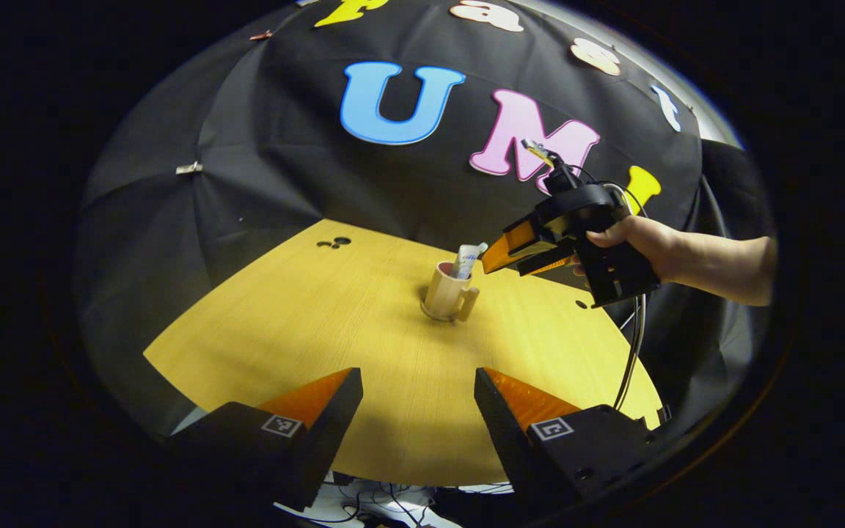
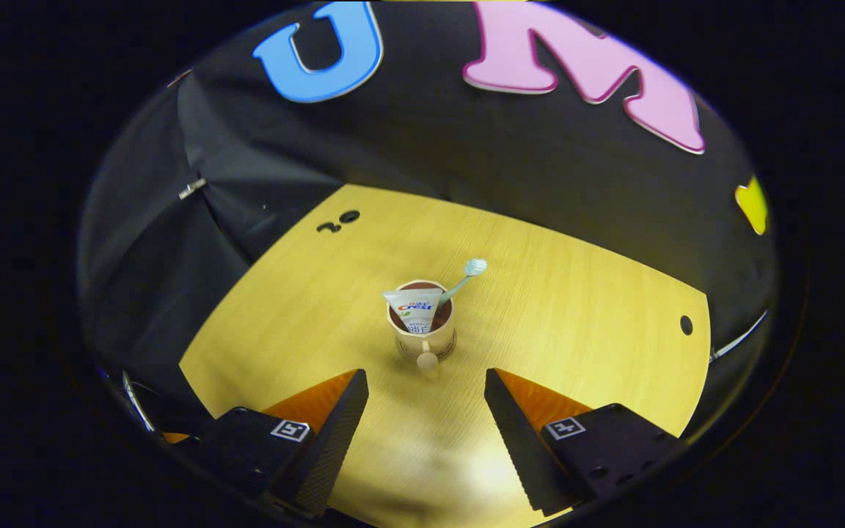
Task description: Put the toothbrush and toothpaste on the desktop into the cup, then pick up the cup and place it on the coaster on the desktop.
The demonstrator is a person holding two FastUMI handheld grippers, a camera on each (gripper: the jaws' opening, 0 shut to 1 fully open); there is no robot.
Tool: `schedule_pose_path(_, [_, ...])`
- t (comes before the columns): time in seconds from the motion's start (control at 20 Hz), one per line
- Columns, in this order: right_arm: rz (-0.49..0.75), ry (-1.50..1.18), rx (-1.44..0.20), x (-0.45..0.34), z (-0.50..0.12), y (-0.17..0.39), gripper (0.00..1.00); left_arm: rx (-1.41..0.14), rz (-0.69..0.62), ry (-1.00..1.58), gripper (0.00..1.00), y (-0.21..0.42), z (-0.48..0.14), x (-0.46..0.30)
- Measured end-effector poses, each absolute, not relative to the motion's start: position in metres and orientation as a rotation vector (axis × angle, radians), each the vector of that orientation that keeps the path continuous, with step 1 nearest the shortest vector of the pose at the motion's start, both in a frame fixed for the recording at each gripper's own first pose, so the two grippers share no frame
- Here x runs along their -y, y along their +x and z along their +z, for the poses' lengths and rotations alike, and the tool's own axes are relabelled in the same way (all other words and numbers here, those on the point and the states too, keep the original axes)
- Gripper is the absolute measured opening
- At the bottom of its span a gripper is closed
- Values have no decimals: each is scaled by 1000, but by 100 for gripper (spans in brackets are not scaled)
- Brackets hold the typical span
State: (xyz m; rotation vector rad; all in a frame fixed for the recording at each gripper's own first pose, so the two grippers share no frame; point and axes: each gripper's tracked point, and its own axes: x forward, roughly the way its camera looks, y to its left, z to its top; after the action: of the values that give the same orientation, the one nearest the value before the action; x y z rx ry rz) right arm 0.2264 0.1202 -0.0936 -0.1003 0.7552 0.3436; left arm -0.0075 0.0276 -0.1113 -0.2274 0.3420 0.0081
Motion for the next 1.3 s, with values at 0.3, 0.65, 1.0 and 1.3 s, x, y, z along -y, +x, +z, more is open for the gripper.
schedule_pose_path(0.3, [220,-26,-537,-70,-13,156,99,-303,-108,-141,97,-16,-76,-1])
schedule_pose_path(0.65, [52,9,-191,-22,47,47,99,-185,-64,-80,97,-37,-11,0])
schedule_pose_path(1.0, [-23,83,-141,-22,21,-30,98,22,-5,-11,97,-64,37,-3])
schedule_pose_path(1.3, [2,89,-137,-42,7,-53,99,13,-7,-39,97,-69,28,-5])
